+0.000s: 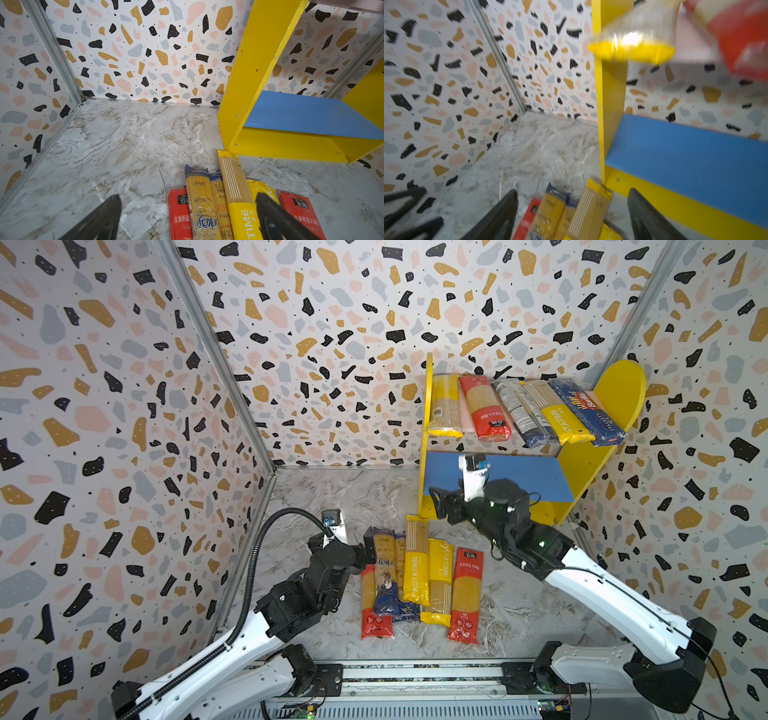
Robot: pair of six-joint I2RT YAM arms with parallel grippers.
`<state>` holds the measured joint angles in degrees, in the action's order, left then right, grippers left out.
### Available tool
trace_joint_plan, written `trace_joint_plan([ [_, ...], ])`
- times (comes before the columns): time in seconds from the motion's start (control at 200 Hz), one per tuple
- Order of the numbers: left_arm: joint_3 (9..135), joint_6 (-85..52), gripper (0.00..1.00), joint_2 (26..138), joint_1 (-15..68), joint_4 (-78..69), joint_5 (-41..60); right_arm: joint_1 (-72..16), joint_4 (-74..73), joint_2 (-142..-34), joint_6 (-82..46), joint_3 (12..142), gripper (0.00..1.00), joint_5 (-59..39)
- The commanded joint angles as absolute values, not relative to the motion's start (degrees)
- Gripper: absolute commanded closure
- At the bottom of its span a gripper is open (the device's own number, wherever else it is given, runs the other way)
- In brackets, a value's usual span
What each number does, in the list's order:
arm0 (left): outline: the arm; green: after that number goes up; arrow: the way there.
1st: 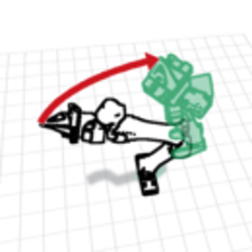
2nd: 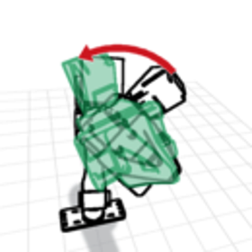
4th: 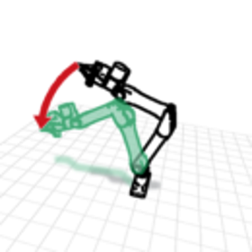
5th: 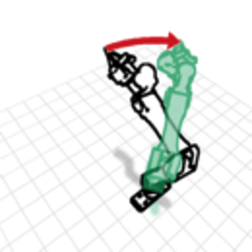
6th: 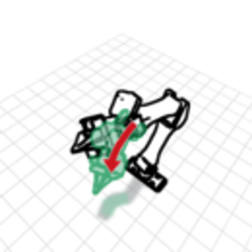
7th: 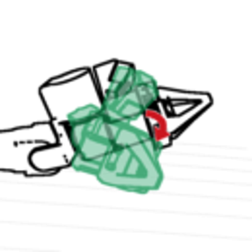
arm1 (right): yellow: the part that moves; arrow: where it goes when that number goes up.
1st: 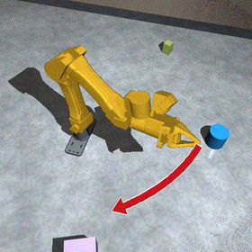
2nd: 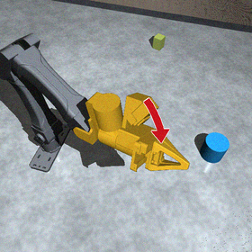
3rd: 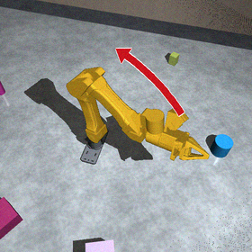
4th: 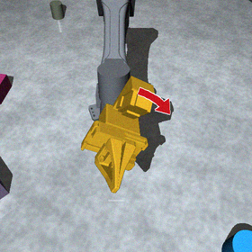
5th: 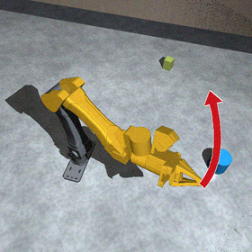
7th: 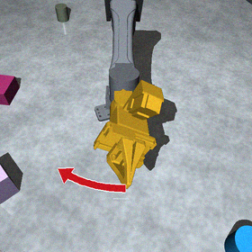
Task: Place and organize the pasta boxes and bags onto the shelf
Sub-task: 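Open the right gripper and draw it back down to the table, then move the left gripper forward over the remaining bags while the right gripper hovers nearby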
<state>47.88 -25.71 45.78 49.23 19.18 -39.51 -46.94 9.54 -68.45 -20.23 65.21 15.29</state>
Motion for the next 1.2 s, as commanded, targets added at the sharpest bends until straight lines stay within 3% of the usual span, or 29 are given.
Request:
trace_joint_plan([
  [0.0, 48.66, -25.59, 0.01, 45.96, 49.04, 18.24, -40.22, -48.88, 8.17, -65.37, -27.38, 56.74, 0.17, 16.4],
  [0.2, 49.76, -28.78, 0.0, 47.42, 48.36, 18.4, -45.79, -53.53, 7.52, -60.84, -31.64, 46.41, 0.17, 17.89],
  [0.481, 48.18, -32.74, 0.0, 55.41, 46.19, 12.66, -38.85, -55.7, 2.32, -58.43, -33.71, 36.71, 0.17, 16.13],
  [1.191, 61.57, -35.62, 0.07, 79.43, 47.74, 9.15, -31.38, -55.54, 4.54, -53.36, -29.5, 32.46, 0.17, 18.29],
])
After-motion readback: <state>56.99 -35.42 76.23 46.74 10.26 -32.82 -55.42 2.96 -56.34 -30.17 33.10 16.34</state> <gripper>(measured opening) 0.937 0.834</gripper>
